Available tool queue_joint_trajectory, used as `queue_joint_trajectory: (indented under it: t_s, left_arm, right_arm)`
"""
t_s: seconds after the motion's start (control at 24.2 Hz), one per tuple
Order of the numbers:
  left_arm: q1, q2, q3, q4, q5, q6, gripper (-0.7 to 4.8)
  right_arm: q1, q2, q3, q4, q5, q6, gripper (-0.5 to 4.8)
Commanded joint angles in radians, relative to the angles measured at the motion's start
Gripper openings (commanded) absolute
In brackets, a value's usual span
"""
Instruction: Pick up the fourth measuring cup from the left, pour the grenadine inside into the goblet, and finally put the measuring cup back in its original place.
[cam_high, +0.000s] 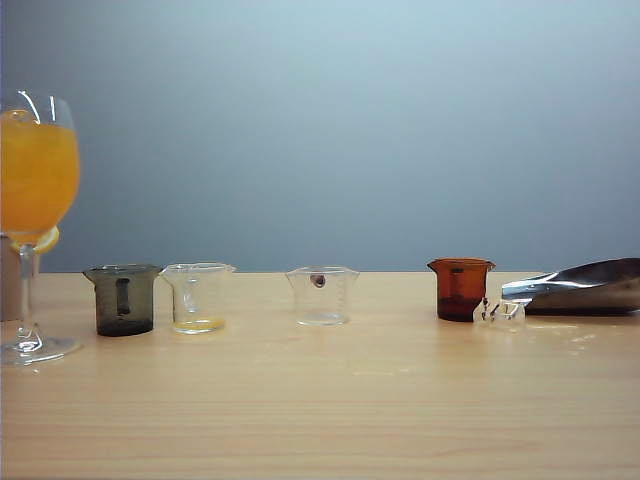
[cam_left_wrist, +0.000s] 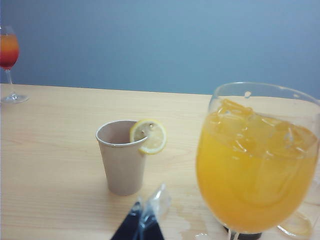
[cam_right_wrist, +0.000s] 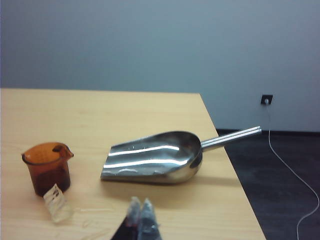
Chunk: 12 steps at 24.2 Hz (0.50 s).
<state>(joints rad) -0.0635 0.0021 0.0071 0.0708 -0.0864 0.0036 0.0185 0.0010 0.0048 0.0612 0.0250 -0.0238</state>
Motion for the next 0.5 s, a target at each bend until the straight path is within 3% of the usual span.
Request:
queue_joint_trajectory:
  t_s: [0.04, 0.37, 0.5]
  left_arm:
    - [0.002, 0.0, 0.002, 0.014, -0.007, 0.0, -0.05]
    - [0.002, 0.0, 0.016, 0.011, -0.007, -0.008, -0.05]
    - [0.002, 0.0, 0.094, -0.034, -0.007, -0.068, -0.05]
  right_arm:
    - [0.0, 0.0, 0.001, -0.002, -0.002, 0.002, -0.01]
    - [0.001, 0.0, 0.027, -0.018, -0.002, 0.006, -0.01]
    - [0.002, 0.002, 0.127, -0.062, -0.001, 0.005, -0.02]
